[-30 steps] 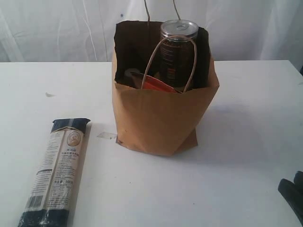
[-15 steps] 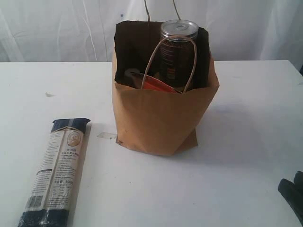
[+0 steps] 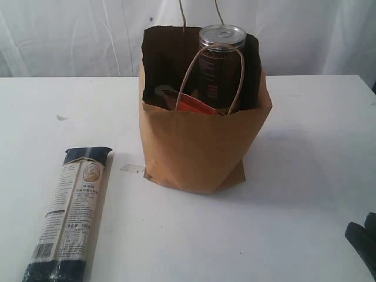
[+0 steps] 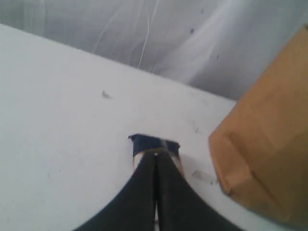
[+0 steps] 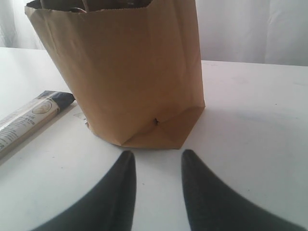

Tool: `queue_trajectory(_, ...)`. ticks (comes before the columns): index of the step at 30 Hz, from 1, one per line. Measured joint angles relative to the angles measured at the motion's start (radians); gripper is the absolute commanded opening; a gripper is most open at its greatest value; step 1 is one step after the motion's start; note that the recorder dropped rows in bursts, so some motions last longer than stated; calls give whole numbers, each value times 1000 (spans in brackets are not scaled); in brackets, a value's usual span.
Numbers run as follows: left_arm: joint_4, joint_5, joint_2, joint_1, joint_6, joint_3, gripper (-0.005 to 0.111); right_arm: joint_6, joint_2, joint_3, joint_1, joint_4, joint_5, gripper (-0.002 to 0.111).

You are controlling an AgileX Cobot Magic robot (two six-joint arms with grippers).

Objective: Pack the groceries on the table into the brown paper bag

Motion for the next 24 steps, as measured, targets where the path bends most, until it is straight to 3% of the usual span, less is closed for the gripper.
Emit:
queue_trajectory(3, -7, -151, -1, 0, -52, 0, 0, 0, 0, 0, 0, 0, 0, 31)
queue_trajectory(6, 36, -184, -1, 0, -229, -3, 0, 0, 0, 0, 0, 0, 0, 31)
queue_trajectory(8, 262, -111, -1, 0, -470, -68, 0, 0, 0, 0, 0, 0, 0, 31)
queue_trajectory(9, 490, -37, -1, -2, -686, -143, 0, 0, 0, 0, 0, 0, 0, 31)
queue_trajectory(11, 726, 51, -4, -27, -892, -249, 0, 0, 0, 0, 0, 0, 0, 31)
queue_trajectory(15, 840, 64, 40, -74, -903, -399, 0, 0, 0, 0, 0, 0, 0, 31)
queue_trajectory(17, 888, -85, 68, -80, -877, -416, 0, 0, 0, 0, 0, 0, 0, 31)
queue_trajectory(20, 1071, -469, 108, -80, -911, -425, 0, 0, 0, 0, 0, 0, 0, 31)
queue_trajectory(23, 1369, -643, 121, -80, -1143, -425, 0, 0, 0, 0, 0, 0, 0, 31)
queue_trajectory(24, 1538, -726, 121, -80, -1310, -425, 0, 0, 0, 0, 0, 0, 0, 31)
